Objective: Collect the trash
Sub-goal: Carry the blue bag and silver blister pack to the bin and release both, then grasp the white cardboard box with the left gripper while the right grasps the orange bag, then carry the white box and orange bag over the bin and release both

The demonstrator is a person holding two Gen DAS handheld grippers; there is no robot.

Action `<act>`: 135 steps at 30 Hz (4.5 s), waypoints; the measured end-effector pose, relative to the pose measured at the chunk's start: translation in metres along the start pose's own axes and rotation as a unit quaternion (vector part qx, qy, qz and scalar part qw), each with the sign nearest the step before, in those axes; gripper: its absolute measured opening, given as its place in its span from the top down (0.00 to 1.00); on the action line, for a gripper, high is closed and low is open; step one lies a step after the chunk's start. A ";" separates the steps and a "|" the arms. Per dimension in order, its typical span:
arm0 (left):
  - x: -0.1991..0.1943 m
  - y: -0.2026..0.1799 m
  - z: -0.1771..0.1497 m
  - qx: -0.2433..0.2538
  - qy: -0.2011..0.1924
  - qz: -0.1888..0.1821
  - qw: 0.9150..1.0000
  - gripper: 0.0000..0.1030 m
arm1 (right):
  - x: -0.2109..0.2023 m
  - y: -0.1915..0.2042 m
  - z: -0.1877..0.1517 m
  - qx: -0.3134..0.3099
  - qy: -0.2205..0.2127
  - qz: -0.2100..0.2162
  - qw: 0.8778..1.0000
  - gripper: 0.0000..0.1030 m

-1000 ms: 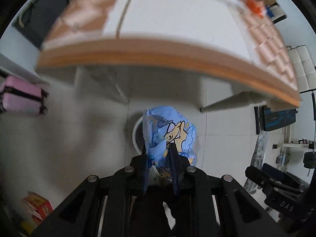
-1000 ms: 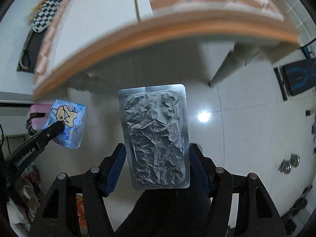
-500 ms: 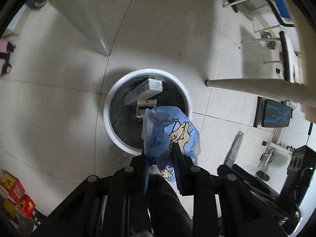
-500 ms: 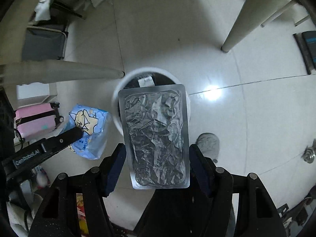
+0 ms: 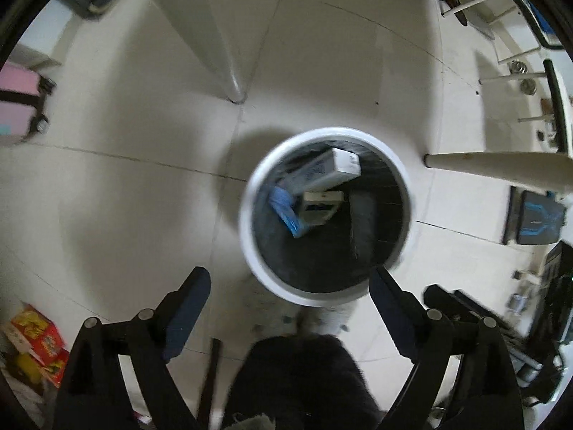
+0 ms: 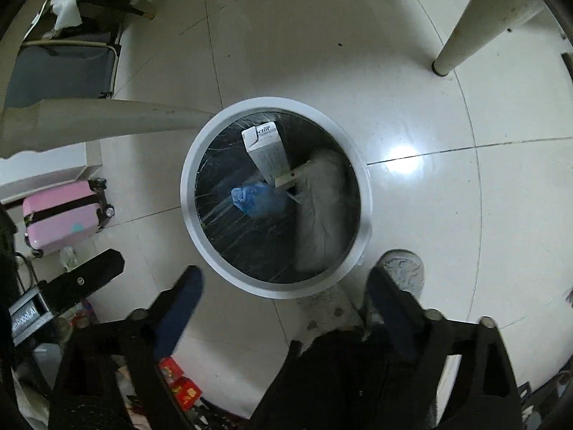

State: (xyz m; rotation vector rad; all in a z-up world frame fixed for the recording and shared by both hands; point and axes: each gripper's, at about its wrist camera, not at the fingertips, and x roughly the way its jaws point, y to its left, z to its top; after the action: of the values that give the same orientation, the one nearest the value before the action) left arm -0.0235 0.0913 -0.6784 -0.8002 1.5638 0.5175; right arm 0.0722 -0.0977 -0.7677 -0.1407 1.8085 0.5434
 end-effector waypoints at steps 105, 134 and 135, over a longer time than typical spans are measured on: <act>-0.399 -0.296 0.450 0.093 -0.134 0.088 0.983 0.33 | -0.516 0.048 0.429 0.162 -0.137 0.013 0.977 0.48; -0.486 -0.211 0.259 0.066 -0.251 0.025 0.965 0.34 | -0.573 0.120 0.309 -0.014 -0.222 0.003 0.975 0.90; -0.487 -0.206 0.246 0.066 -0.254 0.023 0.965 0.34 | -0.573 0.125 0.298 -0.024 -0.223 0.003 0.974 0.90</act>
State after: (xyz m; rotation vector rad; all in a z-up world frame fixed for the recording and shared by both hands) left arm 0.3029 0.2300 -0.2147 -0.4797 1.1266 0.5911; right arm 0.4664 0.0388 -0.2583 -0.0413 1.3584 0.5714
